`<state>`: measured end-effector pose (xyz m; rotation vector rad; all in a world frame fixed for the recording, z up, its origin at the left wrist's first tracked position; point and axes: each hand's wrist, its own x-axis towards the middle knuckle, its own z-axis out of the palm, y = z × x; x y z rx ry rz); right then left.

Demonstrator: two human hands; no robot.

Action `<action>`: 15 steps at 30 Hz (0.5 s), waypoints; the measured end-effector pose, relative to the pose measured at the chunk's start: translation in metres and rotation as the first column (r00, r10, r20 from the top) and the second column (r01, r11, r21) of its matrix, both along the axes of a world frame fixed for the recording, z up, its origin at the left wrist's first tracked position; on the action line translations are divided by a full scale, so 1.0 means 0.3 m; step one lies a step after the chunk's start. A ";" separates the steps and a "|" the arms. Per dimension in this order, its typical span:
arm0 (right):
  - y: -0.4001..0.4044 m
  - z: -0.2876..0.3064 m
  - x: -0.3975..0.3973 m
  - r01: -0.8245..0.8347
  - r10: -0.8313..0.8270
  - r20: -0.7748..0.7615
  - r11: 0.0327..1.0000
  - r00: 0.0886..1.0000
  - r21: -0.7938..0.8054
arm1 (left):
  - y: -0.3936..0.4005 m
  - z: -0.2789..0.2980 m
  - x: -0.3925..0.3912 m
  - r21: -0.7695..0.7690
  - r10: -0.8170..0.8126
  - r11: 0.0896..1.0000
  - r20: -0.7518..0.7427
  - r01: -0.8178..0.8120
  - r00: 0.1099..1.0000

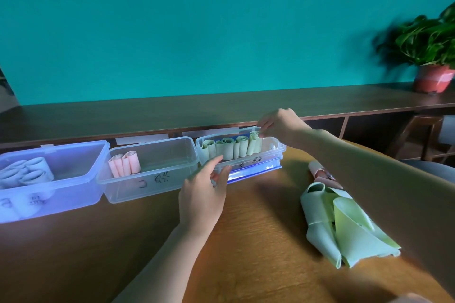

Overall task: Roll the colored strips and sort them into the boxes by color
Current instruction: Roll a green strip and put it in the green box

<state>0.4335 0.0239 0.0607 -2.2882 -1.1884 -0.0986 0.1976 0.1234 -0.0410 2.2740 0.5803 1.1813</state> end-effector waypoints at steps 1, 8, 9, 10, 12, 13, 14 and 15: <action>-0.017 0.009 -0.010 0.004 -0.004 0.005 1.000 1.000 0.004 | -0.003 0.003 -0.005 -0.003 0.003 1.000 -0.001 -0.003 1.000; -0.177 0.072 -0.147 0.020 -0.023 0.061 0.999 0.998 0.047 | -0.064 0.023 -0.066 0.023 0.009 1.000 0.047 -0.010 0.999; -0.204 0.076 -0.175 0.020 -0.023 0.062 0.999 0.998 0.049 | -0.082 0.024 -0.081 0.039 -0.003 0.999 0.055 0.001 0.998; -0.231 0.077 -0.204 0.018 -0.022 0.065 0.999 0.998 0.048 | -0.103 0.025 -0.095 0.056 -0.018 0.998 0.056 0.015 0.998; -0.288 0.072 -0.262 0.018 -0.022 0.060 0.998 0.998 0.057 | -0.154 0.025 -0.119 0.077 -0.053 0.996 0.055 0.049 0.997; -0.317 0.065 -0.291 0.021 -0.024 0.047 0.997 0.999 0.068 | -0.180 0.024 -0.130 0.087 -0.070 0.994 0.060 0.065 0.996; -0.348 0.057 -0.320 0.026 -0.028 0.037 0.997 0.999 0.072 | -0.204 0.020 -0.136 0.097 -0.086 0.992 0.063 0.080 0.994; -0.380 0.049 -0.349 0.033 -0.035 0.031 0.997 0.999 0.069 | -0.226 0.015 -0.141 0.100 -0.101 0.990 0.054 0.096 0.993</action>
